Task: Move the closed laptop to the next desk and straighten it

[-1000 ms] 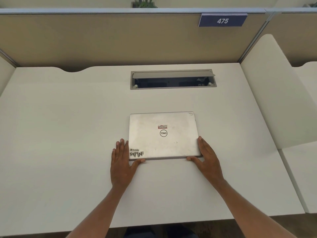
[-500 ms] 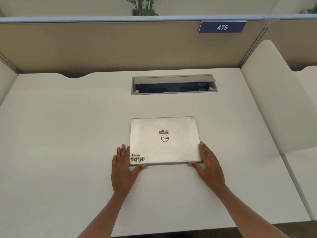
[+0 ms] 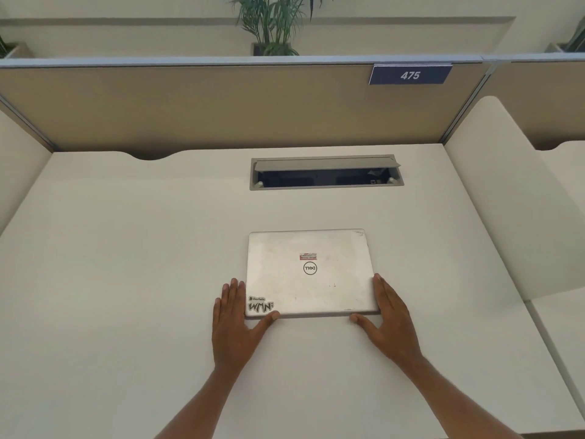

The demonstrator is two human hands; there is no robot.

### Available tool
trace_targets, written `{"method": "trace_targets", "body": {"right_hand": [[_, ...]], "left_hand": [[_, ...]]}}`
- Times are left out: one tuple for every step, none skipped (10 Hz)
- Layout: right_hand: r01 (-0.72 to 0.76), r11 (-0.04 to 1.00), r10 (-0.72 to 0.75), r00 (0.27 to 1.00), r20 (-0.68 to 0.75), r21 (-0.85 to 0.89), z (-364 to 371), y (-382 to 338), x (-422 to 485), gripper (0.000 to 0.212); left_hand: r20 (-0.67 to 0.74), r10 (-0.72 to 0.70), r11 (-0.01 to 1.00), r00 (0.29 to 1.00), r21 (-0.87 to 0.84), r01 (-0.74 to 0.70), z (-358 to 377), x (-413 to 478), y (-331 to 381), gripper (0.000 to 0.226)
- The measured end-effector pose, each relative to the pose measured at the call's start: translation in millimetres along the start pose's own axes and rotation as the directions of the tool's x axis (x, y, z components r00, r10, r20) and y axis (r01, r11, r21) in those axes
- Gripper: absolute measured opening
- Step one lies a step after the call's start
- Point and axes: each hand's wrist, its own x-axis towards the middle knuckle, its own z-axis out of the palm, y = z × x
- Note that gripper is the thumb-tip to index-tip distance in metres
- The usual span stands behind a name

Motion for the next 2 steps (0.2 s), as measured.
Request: {"method": "trace_targets", "body": {"right_hand": [[-0.054, 0.997, 0.054, 0.999, -0.002, -0.051, -5.4, -13.1, 17.8, 0.109], [-0.083, 0.99, 0.083, 0.997, -0.002, -0.116, -13.0, -29.3, 58.1, 0.114]], "left_hand": [[-0.024, -0.112, 0.992, 0.993, -0.055, 0.11, -15.6, 13.4, 17.3, 0.117], [-0.018, -0.087, 0.991, 0.996, -0.101, 0.085, -31.1, 45.7, 29.9, 0.117]]}}
